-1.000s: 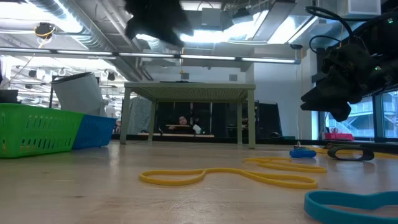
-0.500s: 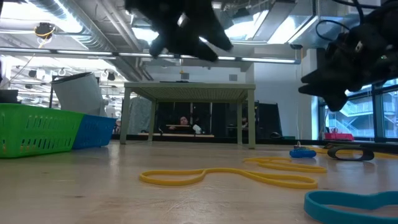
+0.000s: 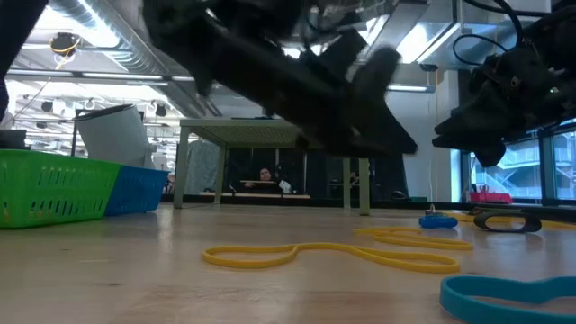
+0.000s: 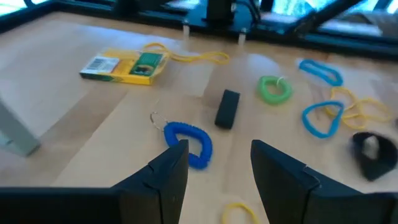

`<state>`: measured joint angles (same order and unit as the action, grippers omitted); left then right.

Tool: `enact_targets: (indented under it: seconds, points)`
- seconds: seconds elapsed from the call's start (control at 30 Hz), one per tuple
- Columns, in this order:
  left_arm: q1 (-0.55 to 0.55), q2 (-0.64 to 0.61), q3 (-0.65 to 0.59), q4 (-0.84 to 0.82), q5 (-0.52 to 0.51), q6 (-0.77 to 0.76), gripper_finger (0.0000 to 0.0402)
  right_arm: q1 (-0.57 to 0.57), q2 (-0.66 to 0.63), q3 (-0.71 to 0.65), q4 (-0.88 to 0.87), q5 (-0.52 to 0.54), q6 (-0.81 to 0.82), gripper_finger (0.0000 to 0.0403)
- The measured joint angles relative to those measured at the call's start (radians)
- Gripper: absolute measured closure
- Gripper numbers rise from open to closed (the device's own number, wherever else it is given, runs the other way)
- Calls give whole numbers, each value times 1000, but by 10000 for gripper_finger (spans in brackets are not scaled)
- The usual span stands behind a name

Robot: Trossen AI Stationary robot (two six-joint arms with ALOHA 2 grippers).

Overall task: Pick & Place Office Desk Supplies
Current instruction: Put the blue spring keychain into the green bin

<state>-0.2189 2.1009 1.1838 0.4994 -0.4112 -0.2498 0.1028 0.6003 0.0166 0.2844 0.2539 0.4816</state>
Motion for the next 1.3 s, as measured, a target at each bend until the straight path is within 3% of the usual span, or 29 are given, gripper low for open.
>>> enact_targets:
  seconds: [0.2,0.53,0.73,0.9,1.03,1.2,1.3]
  points:
    - [50,144,162,-33,148,102,233,0,12,0,-1,-1,4,256]
    - [93,281,426,-384,145,137,233,0,16,0,-1,-4,-19,256]
    - [119,276,440,-524,204,30,256,0,16,0,-1,-4,-19,256]
    - [118,270,442,-658,223,-20,330,0,16,0,-1,-4,-19,256]
    - [103,262,438,-652,219,-25,385,0,16,0,-1,-3,-19,256]
    - [67,223,428,-633,160,27,382,0,16,0,-1,-2,-20,257]
    - [28,169,421,-706,123,49,383,0,16,0,-9,0,-21,257]
